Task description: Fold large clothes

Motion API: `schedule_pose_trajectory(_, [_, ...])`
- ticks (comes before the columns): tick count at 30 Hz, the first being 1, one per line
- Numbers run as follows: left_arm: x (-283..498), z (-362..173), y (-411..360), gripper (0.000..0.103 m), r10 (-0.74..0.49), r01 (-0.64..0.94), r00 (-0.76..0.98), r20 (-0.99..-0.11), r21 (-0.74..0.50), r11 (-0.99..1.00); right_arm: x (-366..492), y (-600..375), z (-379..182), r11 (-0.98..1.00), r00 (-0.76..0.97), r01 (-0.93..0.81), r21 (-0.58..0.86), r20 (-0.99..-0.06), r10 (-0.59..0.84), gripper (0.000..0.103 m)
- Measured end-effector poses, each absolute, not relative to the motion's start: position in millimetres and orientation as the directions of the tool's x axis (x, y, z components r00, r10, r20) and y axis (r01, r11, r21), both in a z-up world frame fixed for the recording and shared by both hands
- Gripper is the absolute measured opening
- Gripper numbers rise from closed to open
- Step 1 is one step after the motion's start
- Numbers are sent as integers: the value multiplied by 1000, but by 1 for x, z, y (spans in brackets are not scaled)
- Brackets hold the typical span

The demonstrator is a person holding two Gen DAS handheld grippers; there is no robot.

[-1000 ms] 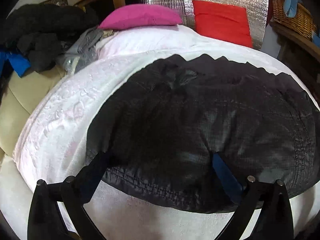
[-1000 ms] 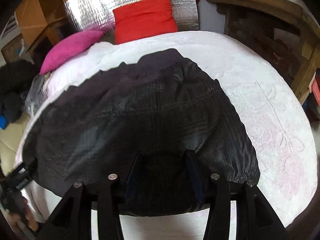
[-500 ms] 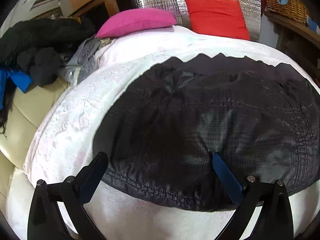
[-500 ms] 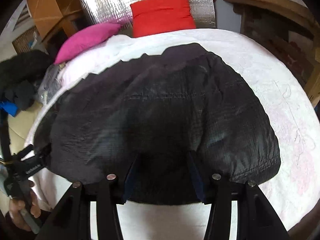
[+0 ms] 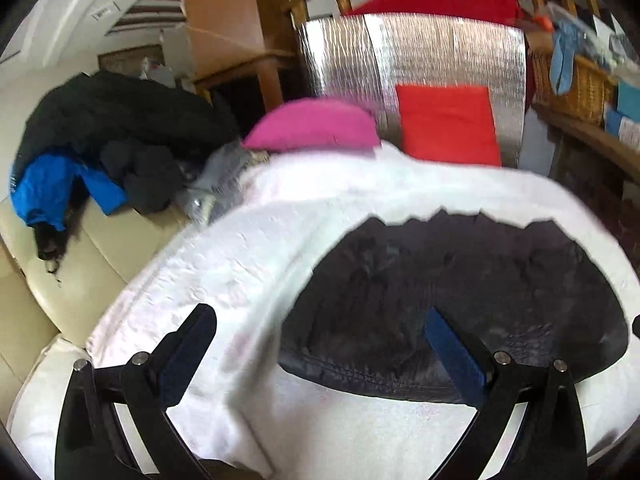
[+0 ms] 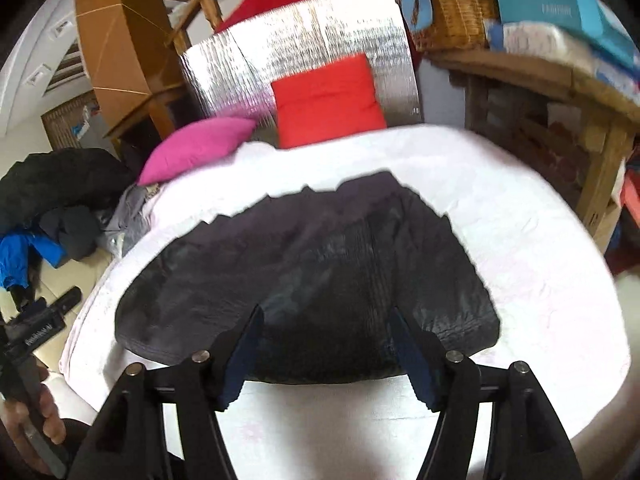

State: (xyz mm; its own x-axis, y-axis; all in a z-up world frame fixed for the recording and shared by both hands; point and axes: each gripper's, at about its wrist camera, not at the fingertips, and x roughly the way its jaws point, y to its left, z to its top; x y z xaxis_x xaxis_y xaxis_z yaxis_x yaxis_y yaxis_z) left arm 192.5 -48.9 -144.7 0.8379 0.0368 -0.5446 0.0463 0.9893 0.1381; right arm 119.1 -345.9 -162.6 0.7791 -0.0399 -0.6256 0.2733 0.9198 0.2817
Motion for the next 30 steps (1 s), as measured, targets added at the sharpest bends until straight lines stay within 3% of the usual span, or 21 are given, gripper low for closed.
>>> schedule_pose_trajectory(14, [109, -46, -15, 103, 45, -17, 920, -390, 73, 997, 48, -305, -65, 932, 828, 291, 215, -544, -133, 70])
schedule_pose_trajectory(30, [19, 21, 3, 103, 20, -10, 969, -246, 41, 999, -24, -250, 10, 950, 886, 249, 188, -441, -145, 75])
